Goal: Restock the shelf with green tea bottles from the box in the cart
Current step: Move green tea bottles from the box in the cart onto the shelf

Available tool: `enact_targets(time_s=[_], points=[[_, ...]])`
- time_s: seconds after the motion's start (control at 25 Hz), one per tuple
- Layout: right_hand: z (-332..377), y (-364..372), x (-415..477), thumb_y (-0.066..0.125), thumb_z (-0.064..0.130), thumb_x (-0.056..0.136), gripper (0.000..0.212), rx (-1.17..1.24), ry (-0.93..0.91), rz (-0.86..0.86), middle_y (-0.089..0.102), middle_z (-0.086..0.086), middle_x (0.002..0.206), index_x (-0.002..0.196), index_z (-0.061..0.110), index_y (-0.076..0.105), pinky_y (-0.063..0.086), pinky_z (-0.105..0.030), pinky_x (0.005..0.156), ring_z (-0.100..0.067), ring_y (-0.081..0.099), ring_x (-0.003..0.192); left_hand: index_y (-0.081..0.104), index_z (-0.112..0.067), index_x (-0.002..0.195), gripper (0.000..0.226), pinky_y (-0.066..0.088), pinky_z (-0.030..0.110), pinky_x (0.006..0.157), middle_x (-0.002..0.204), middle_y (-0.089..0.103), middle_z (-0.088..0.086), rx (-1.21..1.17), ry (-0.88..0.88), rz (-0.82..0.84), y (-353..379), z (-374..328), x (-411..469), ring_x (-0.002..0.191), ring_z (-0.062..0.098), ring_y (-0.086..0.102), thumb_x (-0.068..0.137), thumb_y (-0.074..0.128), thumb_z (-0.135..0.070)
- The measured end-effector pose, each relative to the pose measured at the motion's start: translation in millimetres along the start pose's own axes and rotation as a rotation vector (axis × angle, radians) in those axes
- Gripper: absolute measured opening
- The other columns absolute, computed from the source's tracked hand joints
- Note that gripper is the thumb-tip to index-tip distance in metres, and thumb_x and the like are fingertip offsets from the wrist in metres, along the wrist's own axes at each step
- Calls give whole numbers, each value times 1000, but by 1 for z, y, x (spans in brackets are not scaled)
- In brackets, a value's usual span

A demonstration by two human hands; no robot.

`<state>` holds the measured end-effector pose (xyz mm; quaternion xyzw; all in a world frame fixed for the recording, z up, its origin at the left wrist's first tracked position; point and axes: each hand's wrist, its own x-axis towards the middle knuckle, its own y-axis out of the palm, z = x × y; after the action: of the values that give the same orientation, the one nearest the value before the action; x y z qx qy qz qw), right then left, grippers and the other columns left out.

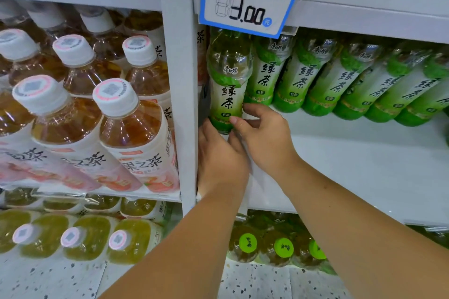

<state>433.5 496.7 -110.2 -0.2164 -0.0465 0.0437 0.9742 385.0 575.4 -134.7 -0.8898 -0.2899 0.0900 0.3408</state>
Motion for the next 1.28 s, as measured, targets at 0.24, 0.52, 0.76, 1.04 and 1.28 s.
enact_targets(time_s=[0.24,0.52,0.76,1.04,1.28], points=[[-4,-22,-25,59,32,98,33,41,157,-76,70,4,112,125,14,66,52,-22,87,-8,64,98,34,-7,151,66,26,47,119,156,36,16,-122,44,90,-11,5,-2,146,30,30,96,39,-43],[4,-71,-89,52,32,101,29,65,425,-176,61,8,117,129,28,58,41,-15,76,-5,57,96,44,-32,142,42,42,31,105,139,54,3,-406,-40,380,-56,1,-45,122,16,55,101,49,-37],[41,-119,-175,50,37,102,38,15,575,-162,54,9,121,139,27,50,41,-18,79,-5,57,99,50,-23,141,43,34,25,100,131,52,-10,-221,-50,666,-115,-34,-87,122,12,49,103,44,-42],[92,-177,-297,50,36,103,53,27,676,-171,47,-1,146,151,18,38,40,-28,96,-12,48,126,47,-22,145,50,34,28,97,124,52,-12,-124,-75,865,-193,-67,-181,118,10,49,102,44,-47],[129,-228,-397,47,42,103,57,67,728,-131,40,0,155,154,22,32,39,-33,99,-20,44,138,52,-21,141,47,39,30,97,138,54,-5,-121,7,941,-240,-109,-277,117,9,50,102,47,-47]])
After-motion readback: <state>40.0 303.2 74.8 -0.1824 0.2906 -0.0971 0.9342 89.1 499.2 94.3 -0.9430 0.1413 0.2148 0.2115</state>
